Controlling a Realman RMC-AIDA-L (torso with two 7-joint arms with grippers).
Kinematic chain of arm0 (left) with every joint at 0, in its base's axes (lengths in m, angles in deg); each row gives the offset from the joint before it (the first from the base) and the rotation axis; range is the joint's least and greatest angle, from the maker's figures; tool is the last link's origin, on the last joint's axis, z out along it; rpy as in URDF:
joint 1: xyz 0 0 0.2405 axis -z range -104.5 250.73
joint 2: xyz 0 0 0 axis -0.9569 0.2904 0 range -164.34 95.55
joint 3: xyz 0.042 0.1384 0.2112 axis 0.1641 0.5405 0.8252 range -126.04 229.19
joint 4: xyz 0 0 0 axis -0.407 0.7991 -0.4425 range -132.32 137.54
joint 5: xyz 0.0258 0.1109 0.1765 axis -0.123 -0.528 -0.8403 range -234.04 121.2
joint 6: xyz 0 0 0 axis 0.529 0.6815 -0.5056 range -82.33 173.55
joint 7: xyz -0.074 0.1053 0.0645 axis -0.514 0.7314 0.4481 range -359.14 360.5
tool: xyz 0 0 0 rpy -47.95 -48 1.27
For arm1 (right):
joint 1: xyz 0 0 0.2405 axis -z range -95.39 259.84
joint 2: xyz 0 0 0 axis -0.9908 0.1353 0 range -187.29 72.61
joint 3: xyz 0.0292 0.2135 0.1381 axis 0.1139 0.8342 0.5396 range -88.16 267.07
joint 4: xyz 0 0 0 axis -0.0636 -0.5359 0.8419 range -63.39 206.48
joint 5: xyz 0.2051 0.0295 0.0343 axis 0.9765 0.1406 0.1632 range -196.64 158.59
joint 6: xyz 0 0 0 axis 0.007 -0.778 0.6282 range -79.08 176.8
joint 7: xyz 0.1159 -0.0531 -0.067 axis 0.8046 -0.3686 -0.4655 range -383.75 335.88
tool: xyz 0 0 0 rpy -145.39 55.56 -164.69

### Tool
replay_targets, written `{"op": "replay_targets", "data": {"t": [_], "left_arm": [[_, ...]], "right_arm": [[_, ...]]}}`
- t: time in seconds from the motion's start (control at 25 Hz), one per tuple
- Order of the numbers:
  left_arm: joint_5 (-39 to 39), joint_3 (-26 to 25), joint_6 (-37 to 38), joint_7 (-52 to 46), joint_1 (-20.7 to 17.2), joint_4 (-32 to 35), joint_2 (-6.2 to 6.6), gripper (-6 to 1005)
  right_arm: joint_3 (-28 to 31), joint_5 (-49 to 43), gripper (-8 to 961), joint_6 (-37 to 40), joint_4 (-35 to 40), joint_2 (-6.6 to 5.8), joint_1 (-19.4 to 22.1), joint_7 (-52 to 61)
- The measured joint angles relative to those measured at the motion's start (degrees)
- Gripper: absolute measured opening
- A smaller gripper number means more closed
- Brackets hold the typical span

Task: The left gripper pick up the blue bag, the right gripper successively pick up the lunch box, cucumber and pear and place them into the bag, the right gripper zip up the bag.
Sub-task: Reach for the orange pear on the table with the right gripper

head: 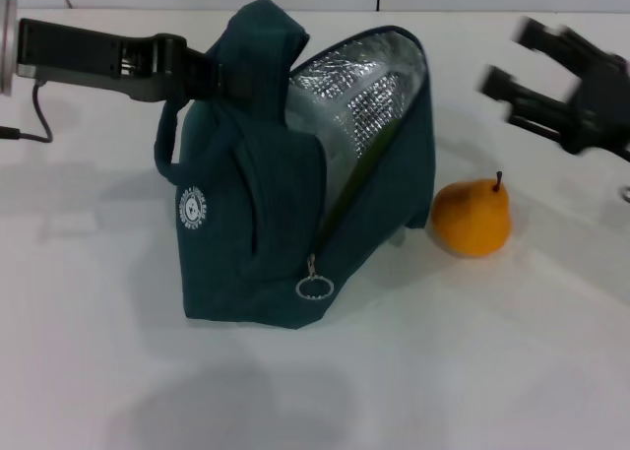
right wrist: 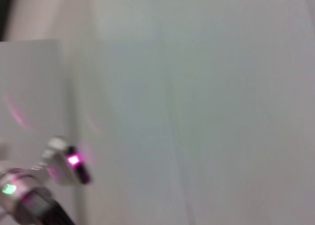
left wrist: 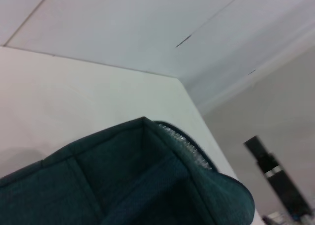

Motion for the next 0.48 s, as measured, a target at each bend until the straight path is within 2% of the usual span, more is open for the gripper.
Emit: {"op": "replay_targets", "data": {"t": [0.08,0.24,0.48], "left_arm": [[0.8,0.0,0.2,0.0,-0.1,0.0,-0.15,39],[1.1,0.0,0.3,0.0,-0.1,0.0,-0.52,39],[2.2,0.0,0.4,-0.1,-0.1,-0.1,-0.77,39]], "right_arm": [[1.1,-0.3,873,-0.4,-0.3,-0.36,2.9,-0.1],[1.2,-1.3,873,-2.9,-0.9,-0.49,6.0,-1.5],[0.6,-4.6,873,-5.9,-3.7,-0.07,4.6,-4.5]]}}
